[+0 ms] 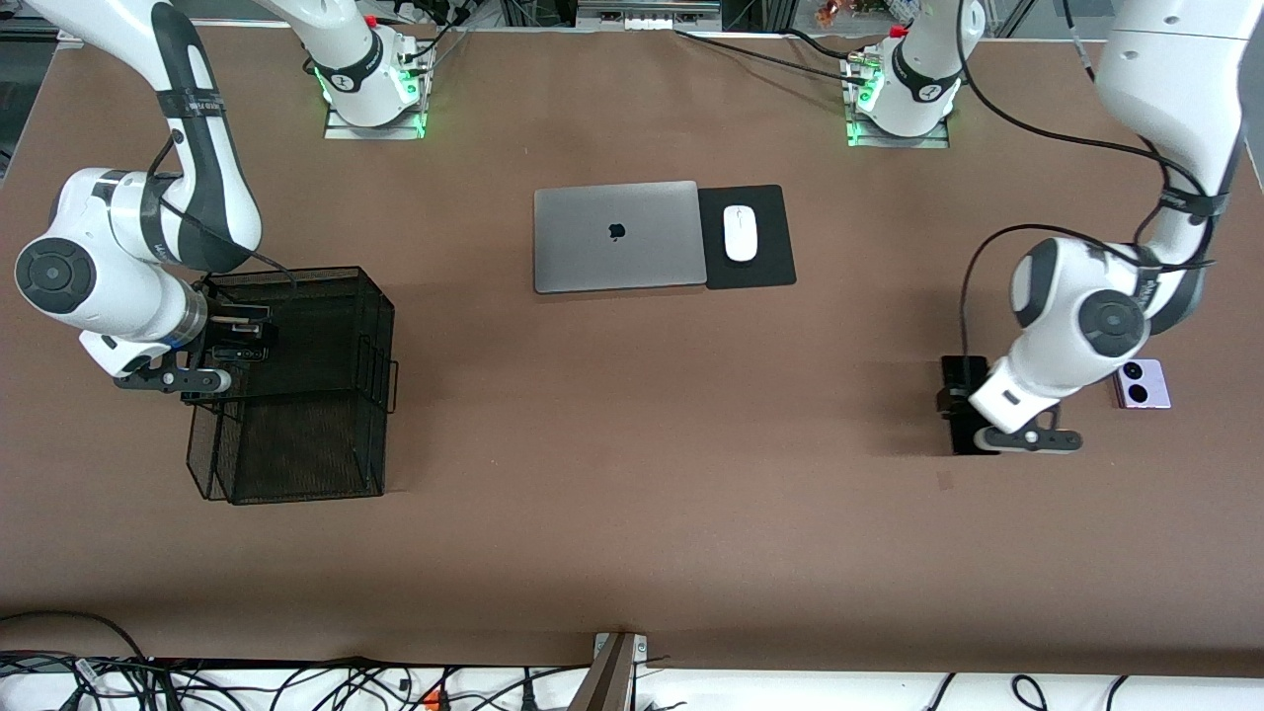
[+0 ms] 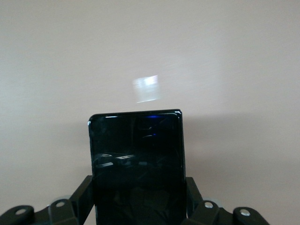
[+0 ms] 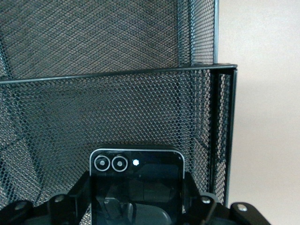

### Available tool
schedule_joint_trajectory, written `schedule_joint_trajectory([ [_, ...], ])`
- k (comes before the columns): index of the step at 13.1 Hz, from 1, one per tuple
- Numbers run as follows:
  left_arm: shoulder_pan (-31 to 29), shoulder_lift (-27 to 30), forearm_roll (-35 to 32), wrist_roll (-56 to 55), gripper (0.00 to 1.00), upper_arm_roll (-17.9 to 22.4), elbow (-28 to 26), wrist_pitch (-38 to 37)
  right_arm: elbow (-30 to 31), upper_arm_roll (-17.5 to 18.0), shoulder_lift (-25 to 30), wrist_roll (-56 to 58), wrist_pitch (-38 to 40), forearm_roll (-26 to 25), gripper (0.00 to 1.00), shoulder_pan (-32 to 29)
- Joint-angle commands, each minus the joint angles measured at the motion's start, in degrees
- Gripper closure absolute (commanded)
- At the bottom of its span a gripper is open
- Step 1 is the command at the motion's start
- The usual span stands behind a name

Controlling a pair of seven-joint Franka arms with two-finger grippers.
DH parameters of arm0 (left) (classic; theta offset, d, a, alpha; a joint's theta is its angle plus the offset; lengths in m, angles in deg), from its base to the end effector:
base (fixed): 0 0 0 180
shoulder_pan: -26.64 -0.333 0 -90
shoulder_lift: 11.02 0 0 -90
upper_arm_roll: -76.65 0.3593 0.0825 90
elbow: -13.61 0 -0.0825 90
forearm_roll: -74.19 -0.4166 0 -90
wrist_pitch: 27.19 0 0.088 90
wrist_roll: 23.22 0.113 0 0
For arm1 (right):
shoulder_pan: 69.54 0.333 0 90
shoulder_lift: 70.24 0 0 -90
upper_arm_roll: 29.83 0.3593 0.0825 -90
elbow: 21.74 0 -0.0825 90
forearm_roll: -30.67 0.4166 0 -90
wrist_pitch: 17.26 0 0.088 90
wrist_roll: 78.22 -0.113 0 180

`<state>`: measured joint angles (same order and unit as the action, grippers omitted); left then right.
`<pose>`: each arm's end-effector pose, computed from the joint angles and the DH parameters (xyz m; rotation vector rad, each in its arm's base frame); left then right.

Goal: Place phones with both arms

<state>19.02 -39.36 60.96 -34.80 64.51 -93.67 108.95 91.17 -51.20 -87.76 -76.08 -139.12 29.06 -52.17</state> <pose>0.6823 -0.0404 0.2645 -3.0833 0.0244 -0.0528 0.6268 -0.0355 0.3312 3.0081 -0.0111 -0.2058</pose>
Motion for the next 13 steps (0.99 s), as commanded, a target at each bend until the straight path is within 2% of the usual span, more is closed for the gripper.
schedule_joint_trajectory([
  [1,6.3,-2.5,-0.2,-7.8,1.0,0.6,6.9,-6.1,0.6,-0.4,2.0,1.1,-0.7,0.9,0.01,0.4],
  [5,13.8,-4.5,0.1,-17.4,1.0,0.6,10.1,-6.8,-2.1,-0.4,2.1,1.1,0.2,0.9,0.01,0.4],
  [8,21.7,-9.4,3.0,-26.8,1.0,0.6,16.8,-6.8,-3.4,-0.3,2.2,1.1,0.3,0.9,0.0,0.4],
  [10,25.6,-12.7,3.7,-31.9,1.0,0.6,22.2,-6.8,-8.3,-0.3,1.9,1.1,4.2,2.0,0.0,0.4],
  [12,30.5,-16.5,7.8,-35.2,1.0,0.7,27.7,-6.7,-16.1,-0.2,0.5,1.3,11.2,7.4,0.0,0.1],
  [13,32.0,-18.8,8.4,-37.1,1.0,0.7,31.2,-6.1,-20.4,-0.2,-1.2,1.3,14.1,7.8,0.0,0.1],
])
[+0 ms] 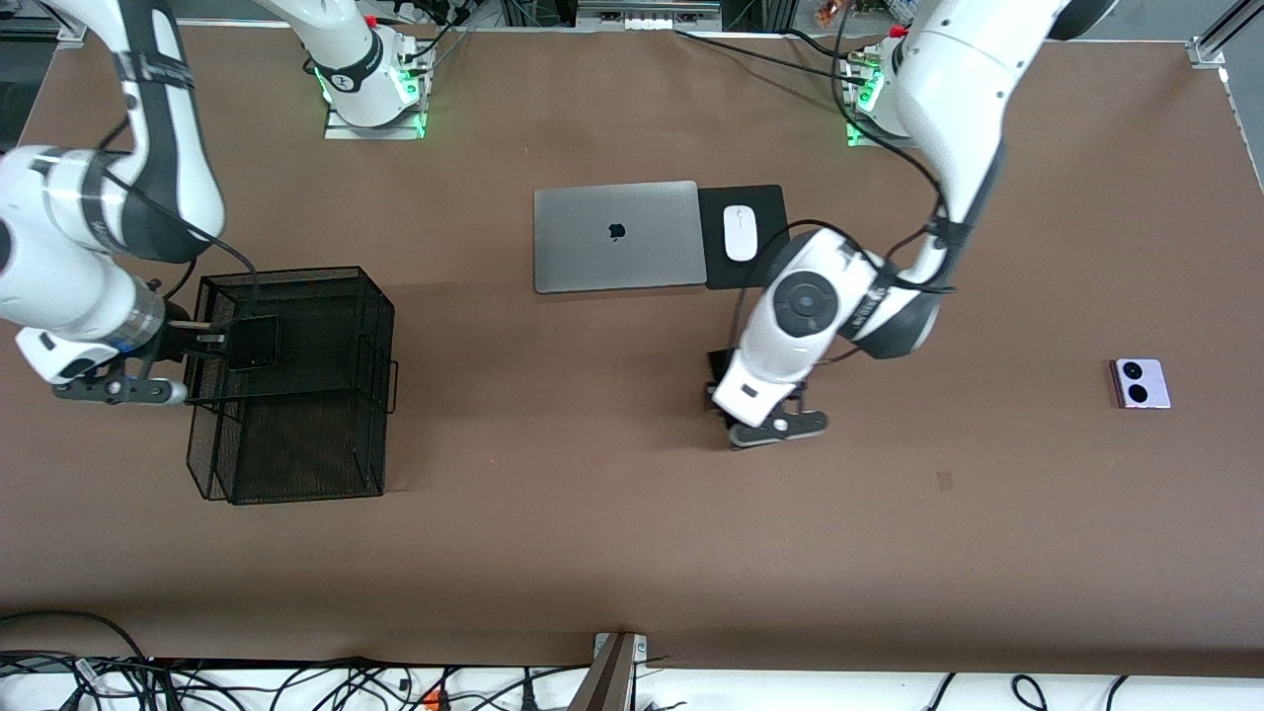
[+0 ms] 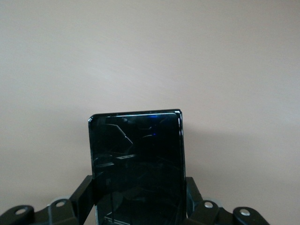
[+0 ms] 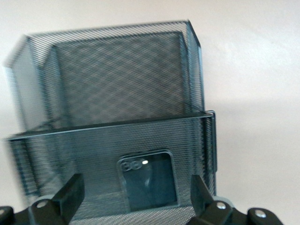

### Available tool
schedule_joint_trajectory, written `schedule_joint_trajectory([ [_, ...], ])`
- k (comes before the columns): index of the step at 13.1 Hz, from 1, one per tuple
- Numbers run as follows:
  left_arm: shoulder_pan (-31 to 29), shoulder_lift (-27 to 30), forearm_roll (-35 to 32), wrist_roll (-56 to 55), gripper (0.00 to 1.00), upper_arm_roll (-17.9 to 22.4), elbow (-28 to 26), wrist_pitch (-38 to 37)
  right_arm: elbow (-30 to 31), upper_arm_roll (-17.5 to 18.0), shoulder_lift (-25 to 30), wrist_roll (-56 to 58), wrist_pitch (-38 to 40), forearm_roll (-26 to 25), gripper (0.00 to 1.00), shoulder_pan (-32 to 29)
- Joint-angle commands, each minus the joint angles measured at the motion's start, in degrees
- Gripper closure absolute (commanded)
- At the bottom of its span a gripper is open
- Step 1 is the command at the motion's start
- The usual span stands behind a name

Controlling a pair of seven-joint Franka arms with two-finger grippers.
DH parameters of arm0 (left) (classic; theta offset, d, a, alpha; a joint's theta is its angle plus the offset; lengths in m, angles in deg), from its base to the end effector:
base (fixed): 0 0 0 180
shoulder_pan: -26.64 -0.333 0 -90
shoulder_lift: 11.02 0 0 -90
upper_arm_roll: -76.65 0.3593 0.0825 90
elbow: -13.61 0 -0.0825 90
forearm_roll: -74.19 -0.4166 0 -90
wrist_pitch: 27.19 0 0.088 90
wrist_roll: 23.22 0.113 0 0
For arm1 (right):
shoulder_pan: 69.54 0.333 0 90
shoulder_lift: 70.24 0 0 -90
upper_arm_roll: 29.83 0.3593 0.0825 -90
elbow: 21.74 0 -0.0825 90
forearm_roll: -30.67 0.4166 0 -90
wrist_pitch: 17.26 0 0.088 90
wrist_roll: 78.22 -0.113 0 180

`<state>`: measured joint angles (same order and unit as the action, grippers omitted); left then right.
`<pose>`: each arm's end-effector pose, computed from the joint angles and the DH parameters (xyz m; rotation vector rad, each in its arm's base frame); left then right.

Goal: Place phones with both arms
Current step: 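Set the tall phone down with the left gripper while the right gripper withdraws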

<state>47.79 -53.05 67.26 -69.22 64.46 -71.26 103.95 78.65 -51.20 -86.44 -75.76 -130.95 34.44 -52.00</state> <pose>0.6717 -0.3996 0.2635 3.0320 0.3121 0.0639 0.6692 -0.0206 0.4366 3.1001 -0.0610 -0.0506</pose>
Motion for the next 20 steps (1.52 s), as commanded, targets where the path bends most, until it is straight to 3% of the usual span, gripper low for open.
schedule_joint_trajectory([
  [1,5.1,-7.8,2.2,-4.4,1.0,0.8,12.6,-0.9,-11.7,-0.2,-4.3,1.0,8.2,2.6,0.0,0.0],
  [3,8.5,-13.3,2.3,-5.6,1.0,0.8,19.8,3.0,-15.1,0.1,-6.1,1.0,9.4,2.6,0.0,0.0],
  [6,11.2,-19.0,2.2,-3.9,1.0,0.8,25.6,12.8,-15.4,0.4,-6.5,0.5,8.7,2.6,0.0,0.5],
  [15,18.5,-23.9,2.3,2.7,1.0,1.2,31.0,15.6,-15.3,0.4,-6.5,0.0,8.8,4.3,0.0,0.6],
  [17,18.4,-24.5,2.3,2.7,0.93,1.2,31.1,15.6,-15.3,0.4,-6.5,-0.1,8.8,4.4,0.0,0.7],
  [18,18.1,-24.9,2.3,2.7,0.87,1.2,31.3,15.6,-15.3,0.4,-6.5,-0.1,8.8,4.8,0.0,0.7],
  [19,17.7,-25.4,2.3,2.7,0.69,1.2,31.5,15.7,-15.3,0.4,-6.5,-0.1,8.8,4.8,0.0,0.7],
  [20,17.3,-25.6,2.3,2.1,0.19,1.2,31.7,15.7,-15.3,0.4,-6.5,-0.1,8.8,4.8,0.0,0.7],
])
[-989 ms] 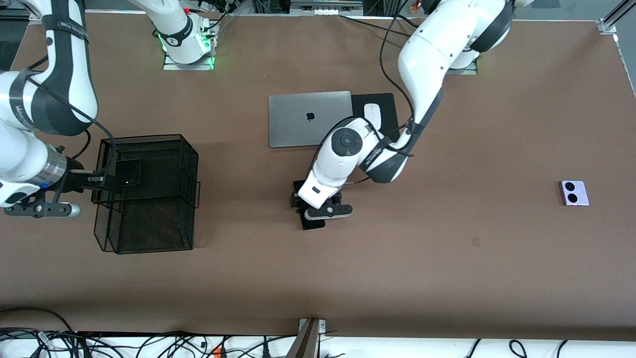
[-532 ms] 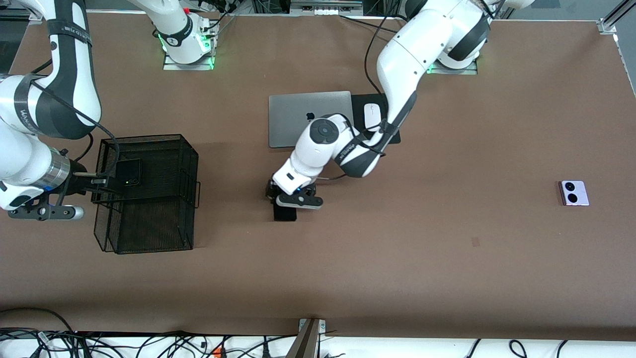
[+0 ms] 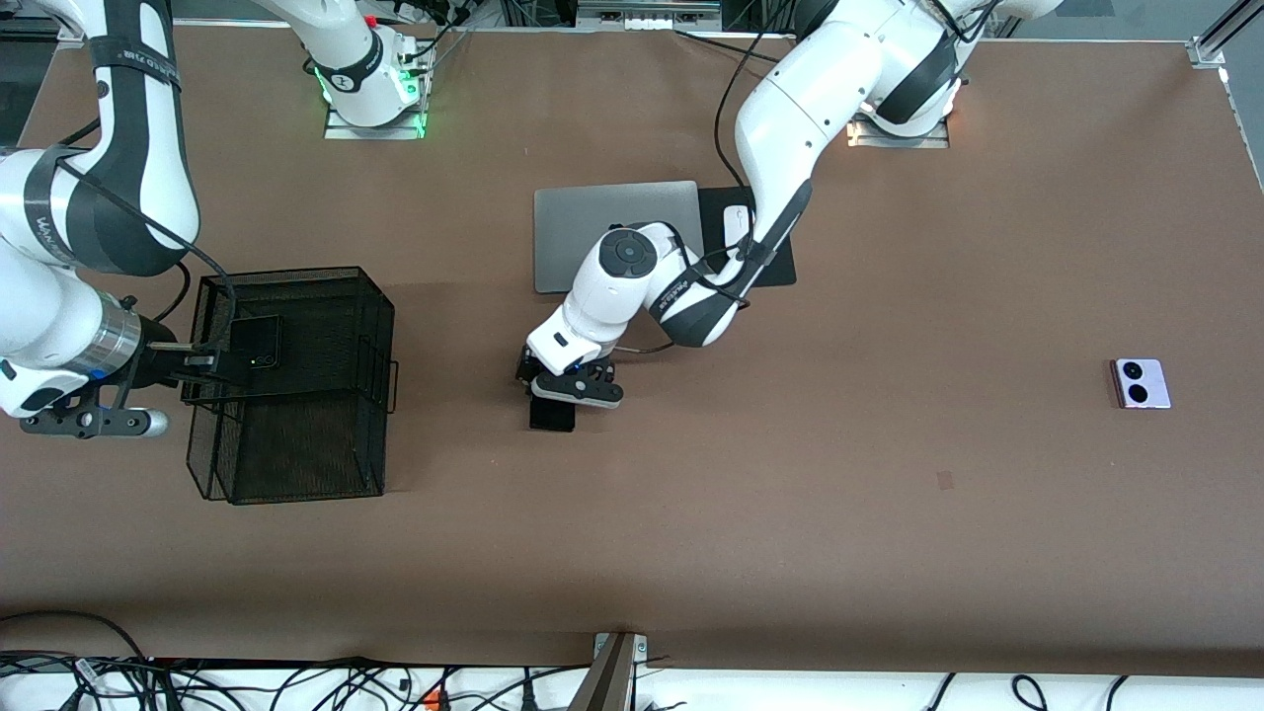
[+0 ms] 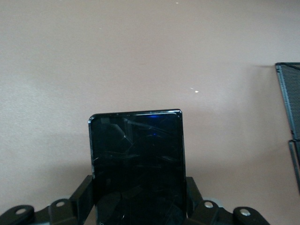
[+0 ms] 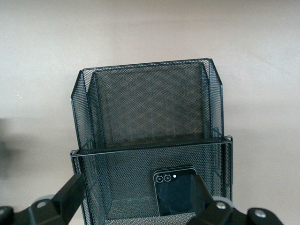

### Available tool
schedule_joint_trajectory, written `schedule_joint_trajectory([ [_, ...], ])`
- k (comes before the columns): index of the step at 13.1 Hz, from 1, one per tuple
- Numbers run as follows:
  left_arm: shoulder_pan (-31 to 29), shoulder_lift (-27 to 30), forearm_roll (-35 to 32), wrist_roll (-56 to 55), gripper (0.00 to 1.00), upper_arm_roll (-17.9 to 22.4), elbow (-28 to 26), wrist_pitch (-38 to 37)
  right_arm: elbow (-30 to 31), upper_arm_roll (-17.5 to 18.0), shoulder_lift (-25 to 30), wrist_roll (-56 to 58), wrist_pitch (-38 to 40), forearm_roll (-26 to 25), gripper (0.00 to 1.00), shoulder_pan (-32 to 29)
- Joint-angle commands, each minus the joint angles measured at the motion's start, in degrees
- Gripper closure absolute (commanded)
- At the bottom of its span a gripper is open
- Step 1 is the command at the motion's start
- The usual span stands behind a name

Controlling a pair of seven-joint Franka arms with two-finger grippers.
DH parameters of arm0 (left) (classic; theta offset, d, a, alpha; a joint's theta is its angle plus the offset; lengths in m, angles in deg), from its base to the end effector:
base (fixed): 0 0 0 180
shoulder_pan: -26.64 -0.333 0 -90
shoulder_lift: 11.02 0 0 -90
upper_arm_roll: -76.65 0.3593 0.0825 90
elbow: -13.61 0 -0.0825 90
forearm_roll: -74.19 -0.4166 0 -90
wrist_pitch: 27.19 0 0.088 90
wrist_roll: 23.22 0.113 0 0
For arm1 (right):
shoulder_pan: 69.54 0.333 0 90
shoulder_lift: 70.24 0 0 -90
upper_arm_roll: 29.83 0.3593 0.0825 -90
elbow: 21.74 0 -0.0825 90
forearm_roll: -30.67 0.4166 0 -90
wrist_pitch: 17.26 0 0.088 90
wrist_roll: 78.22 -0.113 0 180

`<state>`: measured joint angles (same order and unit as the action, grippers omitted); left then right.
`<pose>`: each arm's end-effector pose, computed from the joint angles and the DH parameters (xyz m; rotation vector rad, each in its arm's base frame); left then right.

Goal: Place phones with both arms
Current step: 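Set the tall phone down with the left gripper while the right gripper withdraws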

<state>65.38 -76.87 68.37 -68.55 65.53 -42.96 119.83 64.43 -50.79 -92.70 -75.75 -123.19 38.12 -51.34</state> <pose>0.6261 -0.6268 0.1936 2.7411 0.0017 0.3412 0.7147 0.0147 0.4763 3.1295 -0.0284 -0.0333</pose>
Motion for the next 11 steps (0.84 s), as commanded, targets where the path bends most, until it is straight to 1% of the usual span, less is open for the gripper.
schedule_joint_trajectory([
  [1,-0.3,-1.7,1.2,0.6,0.0,0.0,3.4,0.1,-1.1,0.0,-0.2,-0.1,1.0,1.2,0.0,0.0],
  [3,-0.6,-1.7,1.2,-2.2,0.0,0.0,3.8,0.7,-1.1,0.0,-0.2,-0.1,1.0,1.2,0.0,0.0],
  [6,-0.7,-1.6,1.2,-3.1,0.0,0.0,4.5,0.7,-1.1,0.0,-0.2,-0.1,1.0,1.2,0.0,0.0],
  [7,-0.8,-1.2,1.3,-3.1,0.0,0.0,4.5,0.1,-1.1,0.1,-0.2,-0.2,1.0,1.9,0.0,0.5],
  [8,-1.4,-0.6,1.2,-3.1,0.0,0.0,4.4,-1.3,-1.1,0.1,-0.2,-0.9,1.0,2.9,0.0,2.3],
  [10,-3.5,1.9,1.2,-1.3,0.0,-0.6,4.1,-9.1,-1.5,0.1,-1.0,-6.3,0.7,3.3,0.0,6.4],
  [11,-5.1,3.9,1.6,2.9,0.0,-1.5,3.7,-14.4,-3.4,0.1,-2.1,-8.4,0.0,3.2,0.0,8.0],
])
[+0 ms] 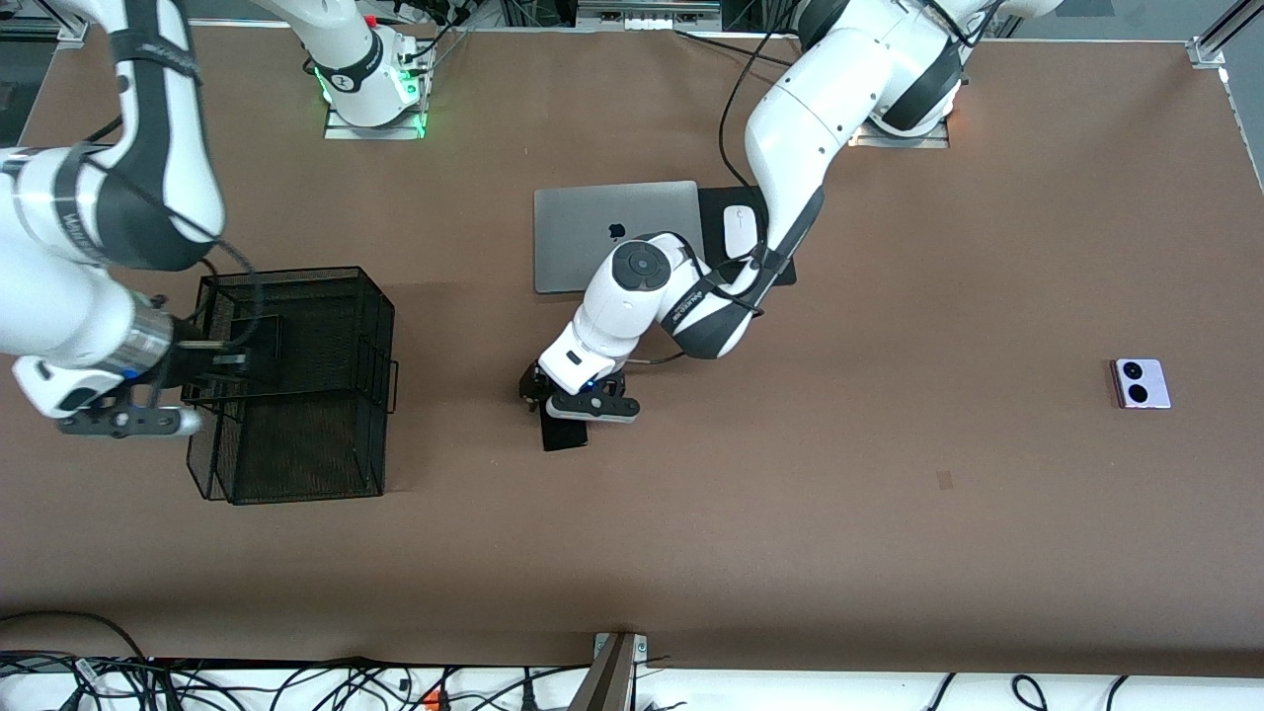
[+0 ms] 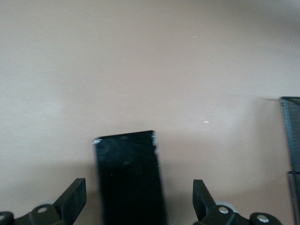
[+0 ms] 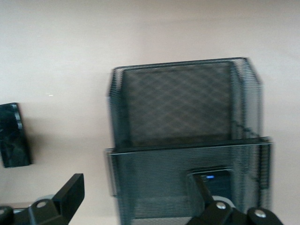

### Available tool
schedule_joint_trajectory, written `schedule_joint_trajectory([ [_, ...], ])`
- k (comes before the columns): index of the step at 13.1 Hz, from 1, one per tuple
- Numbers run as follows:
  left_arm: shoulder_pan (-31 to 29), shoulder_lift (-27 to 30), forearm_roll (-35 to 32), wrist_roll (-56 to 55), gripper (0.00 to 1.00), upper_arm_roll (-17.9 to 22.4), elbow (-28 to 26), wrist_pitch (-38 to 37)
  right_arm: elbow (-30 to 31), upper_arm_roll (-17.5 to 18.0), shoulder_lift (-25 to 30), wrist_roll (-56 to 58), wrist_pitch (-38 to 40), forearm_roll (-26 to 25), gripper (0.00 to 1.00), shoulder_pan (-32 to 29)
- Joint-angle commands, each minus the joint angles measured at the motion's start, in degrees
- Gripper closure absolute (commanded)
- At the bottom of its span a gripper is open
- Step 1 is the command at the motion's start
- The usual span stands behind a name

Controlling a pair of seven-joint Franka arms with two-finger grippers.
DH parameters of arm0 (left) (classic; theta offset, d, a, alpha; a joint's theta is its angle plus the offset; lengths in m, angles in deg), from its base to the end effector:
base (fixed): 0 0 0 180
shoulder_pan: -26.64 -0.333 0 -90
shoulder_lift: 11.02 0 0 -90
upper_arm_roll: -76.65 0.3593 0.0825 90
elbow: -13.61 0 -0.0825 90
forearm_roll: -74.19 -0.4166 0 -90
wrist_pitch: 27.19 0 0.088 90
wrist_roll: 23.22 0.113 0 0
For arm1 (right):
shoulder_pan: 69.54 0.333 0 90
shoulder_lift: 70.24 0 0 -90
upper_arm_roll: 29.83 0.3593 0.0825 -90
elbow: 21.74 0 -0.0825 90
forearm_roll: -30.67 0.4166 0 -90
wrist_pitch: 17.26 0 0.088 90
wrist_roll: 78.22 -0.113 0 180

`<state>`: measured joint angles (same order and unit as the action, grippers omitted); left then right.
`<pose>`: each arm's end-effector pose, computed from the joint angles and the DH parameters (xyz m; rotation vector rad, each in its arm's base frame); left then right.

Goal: Place phones with both arms
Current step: 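Set the tall phone down with the left gripper while the right gripper withdraws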

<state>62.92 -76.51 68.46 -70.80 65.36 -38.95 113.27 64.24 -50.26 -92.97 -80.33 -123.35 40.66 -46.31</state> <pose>0.6608 -0.6009 0.2214 2.7711 0.1201 0.3084 0.7115 0.0872 0.4743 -3.1108 0.0217 0.0331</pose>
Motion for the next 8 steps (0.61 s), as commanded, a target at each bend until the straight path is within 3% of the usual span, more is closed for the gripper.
schedule_joint_trajectory([
  [1,-5.2,4.7,3.0,8.9,0.0,-3.3,-0.3,-13.6,-5.1,-0.4,-3.2,-5.2,0.6,0.7,0.0,3.7],
  [3,-8.9,9.0,3.2,13.1,0.0,-4.9,-3.1,-21.9,-6.3,-0.3,-4.8,-7.6,0.6,0.8,0.0,6.4],
  [4,-10.8,11.7,3.2,14.9,0.0,-4.9,-7.1,-23.4,-7.0,-0.3,-5.8,-8.7,0.2,0.9,0.0,8.4],
  [6,-15.6,18.6,3.2,21.3,0.0,-5.0,-18.3,-23.6,-7.9,2.8,-9.1,-16.0,-2.7,4.4,0.0,10.7],
  [8,-21.0,26.7,3.0,28.1,0.0,-5.0,-30.0,-24.0,-8.2,6.4,-12.6,-19.3,-12.4,5.7,0.0,10.9],
])
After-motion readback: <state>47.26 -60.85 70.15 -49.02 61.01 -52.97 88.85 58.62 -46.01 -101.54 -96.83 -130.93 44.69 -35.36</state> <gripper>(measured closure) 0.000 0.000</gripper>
